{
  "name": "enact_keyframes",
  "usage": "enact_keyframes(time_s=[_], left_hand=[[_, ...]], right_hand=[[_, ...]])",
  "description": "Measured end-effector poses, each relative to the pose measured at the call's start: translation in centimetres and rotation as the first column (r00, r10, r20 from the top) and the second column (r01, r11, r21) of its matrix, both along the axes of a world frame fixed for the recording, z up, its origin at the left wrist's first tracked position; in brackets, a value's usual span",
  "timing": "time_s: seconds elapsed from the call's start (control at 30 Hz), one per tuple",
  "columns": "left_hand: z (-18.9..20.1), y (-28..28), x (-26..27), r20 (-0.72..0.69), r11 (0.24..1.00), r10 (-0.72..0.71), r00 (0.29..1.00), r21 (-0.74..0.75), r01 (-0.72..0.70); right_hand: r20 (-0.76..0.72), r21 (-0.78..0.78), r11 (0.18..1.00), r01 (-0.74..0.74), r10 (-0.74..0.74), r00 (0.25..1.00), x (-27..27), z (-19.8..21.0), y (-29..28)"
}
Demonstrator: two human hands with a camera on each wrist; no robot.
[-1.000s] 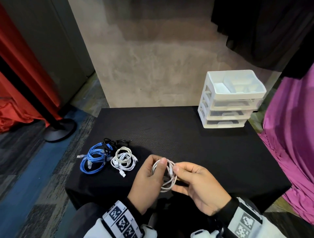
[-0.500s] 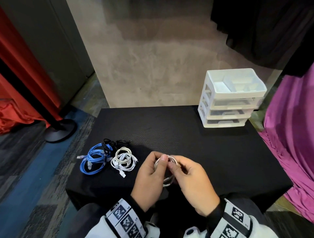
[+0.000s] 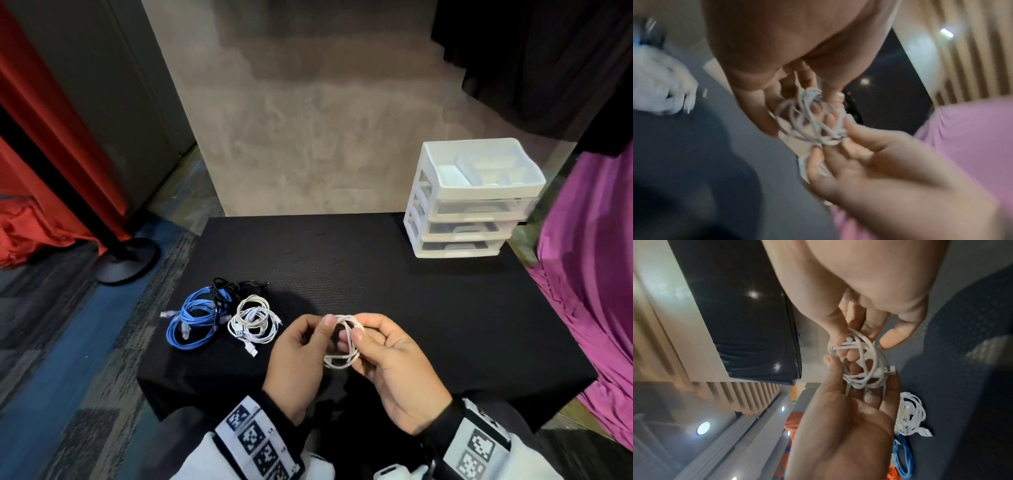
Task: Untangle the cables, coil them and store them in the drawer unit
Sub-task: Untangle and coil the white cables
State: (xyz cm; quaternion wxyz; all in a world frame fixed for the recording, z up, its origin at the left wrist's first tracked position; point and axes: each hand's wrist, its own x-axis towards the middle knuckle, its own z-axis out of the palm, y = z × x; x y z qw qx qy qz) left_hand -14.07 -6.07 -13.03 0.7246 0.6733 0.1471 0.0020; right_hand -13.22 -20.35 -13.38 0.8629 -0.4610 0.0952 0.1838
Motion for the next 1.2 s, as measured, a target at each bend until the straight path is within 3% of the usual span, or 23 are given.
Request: enact_keyframes(time_s=[0.07,0.1,0.23,0.47,0.63,0.7,0.83,0.93,1.1,1.2], left_hand=[[0.1,-0.6,0.1,-0.176,0.957,0.041,0.984,-0.276,-0.089],[0.1,-0.6,0.2,-0.228,0.933,0.05,0.972,-0.336,-0.127],[-0.7,0.0,0.9,-0.286,0.886,0.096,0.953,-0.413,-0.213],[0.2,-0.3,0.4,-0.316,0.879,0.106,0.943,-0.414,-0.238],[-1.0,-0.7,1.1,-0.274,0.896,0.296,0.915,-0.253,-0.366],[-0.7,-0.6,1.1,-0.196,0.926,0.278,0.94,-0.205,-0.317],[0.2,0.4,0.3,-0.048,0.957,0.064,0.997,-0.281,-0.075],[-0.2,1.8,-0.4,-0.01,0.983,-0.074,0.997,-0.167,0.072],[-0.2,2.3,-0.7,0.041,0.962,-0.02,0.999,-0.27,0.031],[-0.5,2.2,-0.9,0.023,0.943,-0.039,0.999,-0.33,0.045]], right_hand=[[0.021,-0.024,0.999,-0.026,0.027,0.999,-0.2,0.0,0.6],[0.031,-0.04,0.998,-0.04,0.041,0.999,-0.2,0.0,0.9],[0.059,-0.052,0.995,-0.083,0.086,0.995,-0.4,0.0,1.7],[-0.079,0.034,0.988,-0.152,0.154,0.985,-0.6,0.3,2.2],[-0.158,0.028,0.984,-0.176,0.178,0.971,-0.3,0.6,2.7],[-0.153,0.043,0.987,-0.155,0.159,0.975,-0.1,0.7,2.6],[-0.08,0.105,0.991,-0.078,0.086,0.993,0.7,0.9,1.7],[-0.036,0.169,0.981,-0.092,0.1,0.994,1.2,1.0,0.6],[0.058,0.149,0.976,-0.159,0.152,0.987,1.2,1.0,0.4],[-0.001,0.252,0.952,-0.176,0.183,0.983,1.8,0.5,0.2]])
